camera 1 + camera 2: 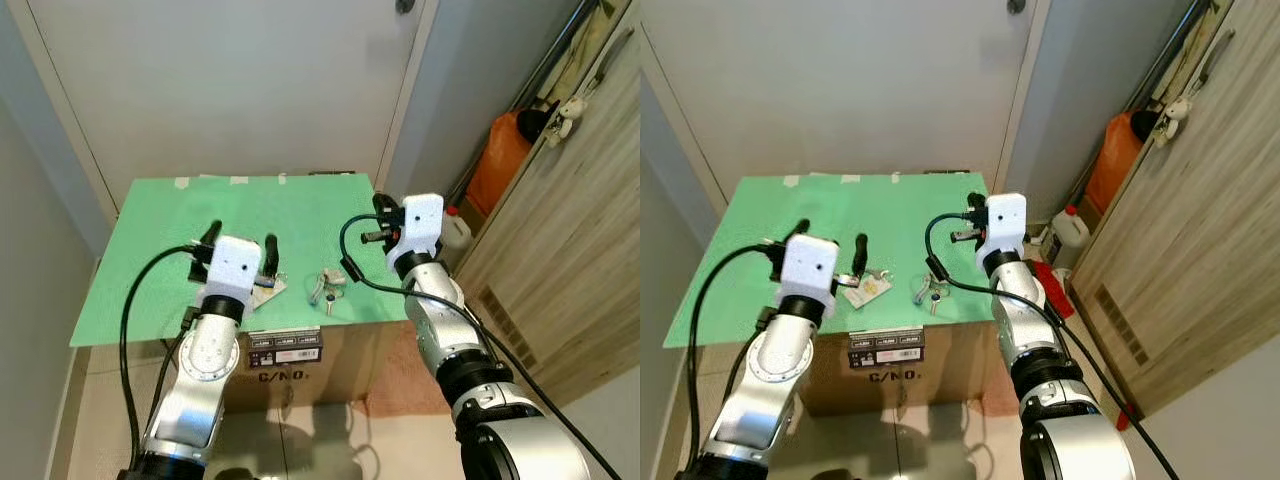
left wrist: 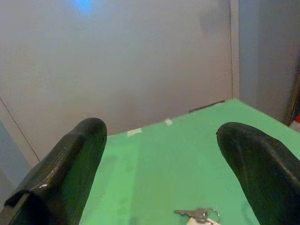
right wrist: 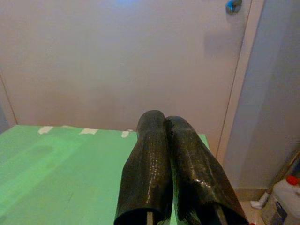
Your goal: Hang keys on a hook
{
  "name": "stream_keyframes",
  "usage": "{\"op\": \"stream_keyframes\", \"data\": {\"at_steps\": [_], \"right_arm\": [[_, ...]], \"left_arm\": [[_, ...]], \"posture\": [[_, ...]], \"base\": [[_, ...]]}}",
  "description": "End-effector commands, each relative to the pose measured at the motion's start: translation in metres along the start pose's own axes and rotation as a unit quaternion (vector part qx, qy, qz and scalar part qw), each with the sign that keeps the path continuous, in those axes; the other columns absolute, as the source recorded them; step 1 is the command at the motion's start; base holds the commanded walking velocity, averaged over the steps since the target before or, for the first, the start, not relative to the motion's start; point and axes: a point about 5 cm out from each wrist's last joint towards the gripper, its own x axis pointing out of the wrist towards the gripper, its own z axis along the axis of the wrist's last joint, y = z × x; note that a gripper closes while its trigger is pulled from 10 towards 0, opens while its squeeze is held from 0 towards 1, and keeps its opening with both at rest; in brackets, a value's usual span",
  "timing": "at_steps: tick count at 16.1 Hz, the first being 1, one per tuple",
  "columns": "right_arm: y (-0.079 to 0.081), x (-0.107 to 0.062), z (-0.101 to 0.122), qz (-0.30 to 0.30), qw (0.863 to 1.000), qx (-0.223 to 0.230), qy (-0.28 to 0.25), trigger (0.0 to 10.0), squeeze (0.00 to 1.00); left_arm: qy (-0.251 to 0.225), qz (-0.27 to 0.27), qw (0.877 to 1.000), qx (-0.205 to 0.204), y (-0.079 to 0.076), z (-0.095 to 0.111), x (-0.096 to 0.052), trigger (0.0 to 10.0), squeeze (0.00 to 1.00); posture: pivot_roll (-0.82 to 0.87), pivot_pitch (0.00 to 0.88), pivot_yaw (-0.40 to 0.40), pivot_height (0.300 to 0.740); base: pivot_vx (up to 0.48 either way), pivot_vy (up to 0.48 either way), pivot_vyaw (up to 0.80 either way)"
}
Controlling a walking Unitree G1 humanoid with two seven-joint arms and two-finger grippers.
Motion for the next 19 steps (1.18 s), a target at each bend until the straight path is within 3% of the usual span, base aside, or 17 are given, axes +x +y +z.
{"op": "stream_keyframes", "data": {"at_steps": [1, 5, 14, 19], "right_arm": [[-0.004, 0.001, 0.001, -0.004, 1.0, -0.005, -0.002, 10.0, 0.0], [-0.002, 0.0, -0.006, -0.001, 1.0, 0.0, 0.024, 10.0, 0.0], [0.003, -0.002, -0.012, 0.009, 0.999, -0.01, 0.035, 10.0, 0.0], [0.004, -0.002, -0.015, 0.012, 0.999, -0.01, 0.048, 10.0, 0.0]], "left_arm": [[-0.014, -0.008, 1.0, 0.005, -0.004, 0.005, 0.004, 10.0, 0.0], [0.008, -0.022, 1.0, 0.018, -0.005, 0.0, 0.007, 10.0, 0.0], [0.022, -0.032, 0.999, 0.023, -0.007, 0.001, 0.012, 10.0, 0.0], [0.018, -0.041, 0.999, 0.018, -0.008, 0.005, 0.013, 10.0, 0.0]], "posture": [[0.13, 0.0, -0.076, 0.74], [0.13, 0.0, -0.075, 0.74], [0.14, 0.0, -0.072, 0.74], [0.14, 0.0, -0.071, 0.74]], "base": [[0.0, 0.0, 0.0], [0.0, 0.339, -0.36], [0.0, 0.0, -0.08], [0.429, 0.0, -0.68]]}}
